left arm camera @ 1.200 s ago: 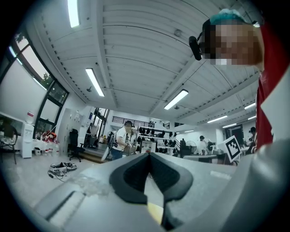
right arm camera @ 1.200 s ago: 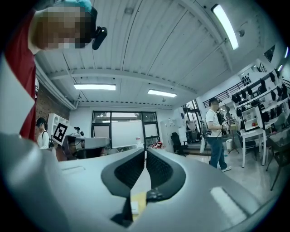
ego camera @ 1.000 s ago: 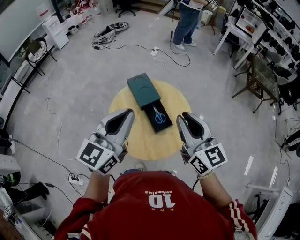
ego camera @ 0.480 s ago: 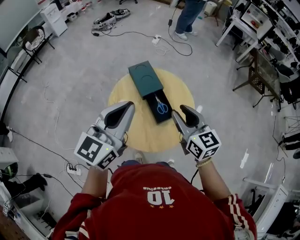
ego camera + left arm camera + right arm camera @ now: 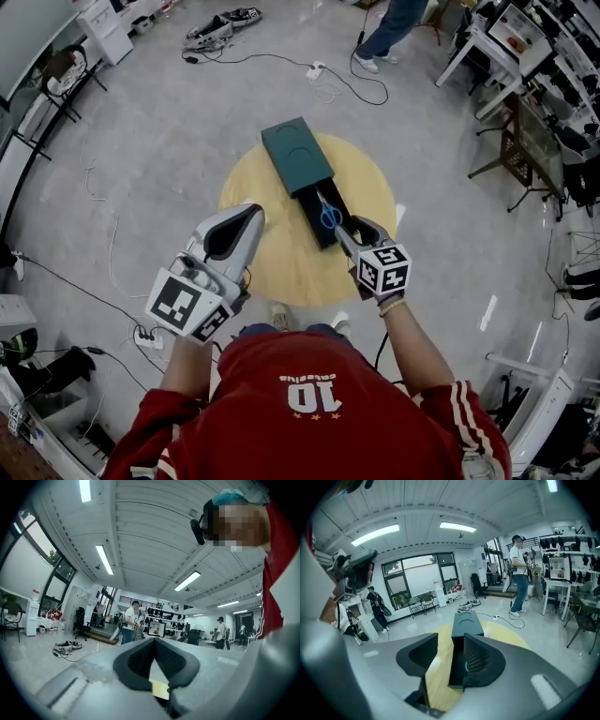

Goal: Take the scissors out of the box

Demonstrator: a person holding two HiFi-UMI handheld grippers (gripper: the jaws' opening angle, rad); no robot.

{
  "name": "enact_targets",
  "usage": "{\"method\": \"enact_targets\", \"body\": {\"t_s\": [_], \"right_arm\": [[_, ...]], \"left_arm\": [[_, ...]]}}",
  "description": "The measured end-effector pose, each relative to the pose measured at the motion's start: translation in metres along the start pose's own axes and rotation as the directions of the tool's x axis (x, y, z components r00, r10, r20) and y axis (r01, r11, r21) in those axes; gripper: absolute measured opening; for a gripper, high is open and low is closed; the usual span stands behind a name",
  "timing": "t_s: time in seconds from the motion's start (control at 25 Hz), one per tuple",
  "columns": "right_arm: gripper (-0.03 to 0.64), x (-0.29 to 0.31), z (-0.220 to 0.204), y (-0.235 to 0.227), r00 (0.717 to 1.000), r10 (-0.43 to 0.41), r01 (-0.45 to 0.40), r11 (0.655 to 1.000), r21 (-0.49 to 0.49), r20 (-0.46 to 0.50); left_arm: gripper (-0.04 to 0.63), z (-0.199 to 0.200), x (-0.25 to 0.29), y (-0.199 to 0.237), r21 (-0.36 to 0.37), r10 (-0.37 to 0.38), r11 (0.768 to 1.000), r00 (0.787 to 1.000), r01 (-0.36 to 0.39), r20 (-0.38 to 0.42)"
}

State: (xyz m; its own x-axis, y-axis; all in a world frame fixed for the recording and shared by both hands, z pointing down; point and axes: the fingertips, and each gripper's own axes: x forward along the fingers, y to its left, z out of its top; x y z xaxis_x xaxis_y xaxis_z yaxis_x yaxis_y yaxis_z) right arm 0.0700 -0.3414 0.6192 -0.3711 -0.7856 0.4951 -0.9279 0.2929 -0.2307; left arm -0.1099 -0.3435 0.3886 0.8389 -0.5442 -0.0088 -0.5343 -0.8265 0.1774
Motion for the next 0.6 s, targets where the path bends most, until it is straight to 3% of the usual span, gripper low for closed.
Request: {"method": "enact_targets", "body": {"t_s": [0.24, 0.48, 0.6], "right_arm": [[0.175, 0.055, -0.057, -0.021, 0.988, -0.038, 0.041, 0.999, 0.019, -0.15], [0.176, 0.096, -0.1, -0.053, 0.956, -0.093, 0.11, 0.993, 0.045, -0.277], [0.175, 0.112, -0.114, -0.065, 0.938, -0.106, 0.129, 0.99, 0.049, -0.329]], "left_arm": [[0.003, 0.001, 0.005, 0.012, 0.043, -0.001, 0.999, 1.0, 0.002, -0.009], [0.003, -0.008, 0.024, 0.015, 0.13, -0.022, 0.991, 0.998, 0.028, -0.054], [0.003, -0.021, 0.034, 0.019, 0.13, -0.037, 0.99, 0.996, 0.048, -0.081]]}}
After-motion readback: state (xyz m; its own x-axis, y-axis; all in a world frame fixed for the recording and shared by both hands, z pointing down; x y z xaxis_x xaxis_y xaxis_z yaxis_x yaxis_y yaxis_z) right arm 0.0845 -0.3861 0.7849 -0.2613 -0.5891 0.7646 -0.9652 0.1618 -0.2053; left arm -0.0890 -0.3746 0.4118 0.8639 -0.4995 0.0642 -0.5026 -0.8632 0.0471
